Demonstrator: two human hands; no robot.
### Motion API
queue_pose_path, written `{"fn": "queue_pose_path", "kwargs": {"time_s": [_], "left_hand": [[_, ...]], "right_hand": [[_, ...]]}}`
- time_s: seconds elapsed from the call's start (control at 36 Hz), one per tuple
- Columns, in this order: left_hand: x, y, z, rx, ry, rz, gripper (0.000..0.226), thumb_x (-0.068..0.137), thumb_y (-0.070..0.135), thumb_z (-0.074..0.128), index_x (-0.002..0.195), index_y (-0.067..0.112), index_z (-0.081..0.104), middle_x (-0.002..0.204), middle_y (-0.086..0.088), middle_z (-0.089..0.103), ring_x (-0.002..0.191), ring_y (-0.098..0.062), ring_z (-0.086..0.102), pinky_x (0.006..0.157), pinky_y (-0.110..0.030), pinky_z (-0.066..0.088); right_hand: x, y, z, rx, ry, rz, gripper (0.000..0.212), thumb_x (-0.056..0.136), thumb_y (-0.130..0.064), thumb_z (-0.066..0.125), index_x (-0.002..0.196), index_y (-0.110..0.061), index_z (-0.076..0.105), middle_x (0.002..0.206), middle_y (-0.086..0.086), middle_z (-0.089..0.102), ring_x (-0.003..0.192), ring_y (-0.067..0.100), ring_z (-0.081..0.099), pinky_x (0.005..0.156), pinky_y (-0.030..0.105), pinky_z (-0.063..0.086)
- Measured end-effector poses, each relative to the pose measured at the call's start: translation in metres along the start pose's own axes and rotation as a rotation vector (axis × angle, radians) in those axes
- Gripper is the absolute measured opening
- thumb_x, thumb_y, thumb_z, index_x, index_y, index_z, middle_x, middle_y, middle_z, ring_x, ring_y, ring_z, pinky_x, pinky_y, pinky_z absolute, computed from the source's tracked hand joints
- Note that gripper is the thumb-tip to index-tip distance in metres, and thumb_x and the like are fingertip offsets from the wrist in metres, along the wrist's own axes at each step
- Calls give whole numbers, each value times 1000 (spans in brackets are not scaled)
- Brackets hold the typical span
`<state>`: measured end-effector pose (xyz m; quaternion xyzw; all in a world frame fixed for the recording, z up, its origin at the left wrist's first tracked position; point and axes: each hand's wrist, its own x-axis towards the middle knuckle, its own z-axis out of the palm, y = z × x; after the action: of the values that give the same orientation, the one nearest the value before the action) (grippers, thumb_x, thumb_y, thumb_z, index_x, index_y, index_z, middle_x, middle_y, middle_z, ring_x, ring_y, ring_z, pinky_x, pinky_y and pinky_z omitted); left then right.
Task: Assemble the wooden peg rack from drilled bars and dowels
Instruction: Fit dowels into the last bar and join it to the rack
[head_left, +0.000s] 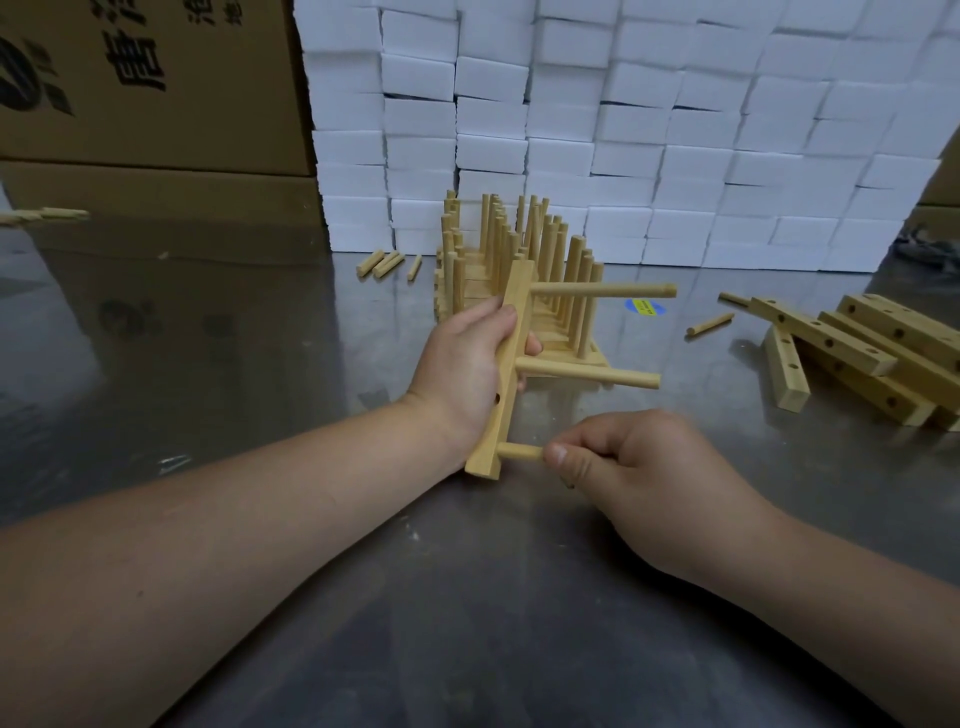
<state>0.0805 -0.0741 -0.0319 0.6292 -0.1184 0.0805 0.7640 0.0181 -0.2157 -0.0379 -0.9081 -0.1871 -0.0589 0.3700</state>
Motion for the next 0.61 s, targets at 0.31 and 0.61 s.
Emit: {"fn": "queue_pose_path", "kwargs": {"time_s": [0.31,0.61], "left_hand": [[14,6,-14,-101,-8,-201,15,94,18,51,97,10,64,63,-3,63,42,-11,55,41,-18,45],[15,18,-18,-199,-526,-666,36,74,24,52,104,6,57,74,-5,67,43,-7,54,41,-14,42]], "right_hand": [[-3,6,-18,363,129,12,44,77,-41,36,75,-10,67,57,7,60,46,9,47,47,19,38],[9,26,-29,229,312,164,50,89,-20,58,135,-30,42,100,-15,57,85,-2,55,65,8,41]]}}
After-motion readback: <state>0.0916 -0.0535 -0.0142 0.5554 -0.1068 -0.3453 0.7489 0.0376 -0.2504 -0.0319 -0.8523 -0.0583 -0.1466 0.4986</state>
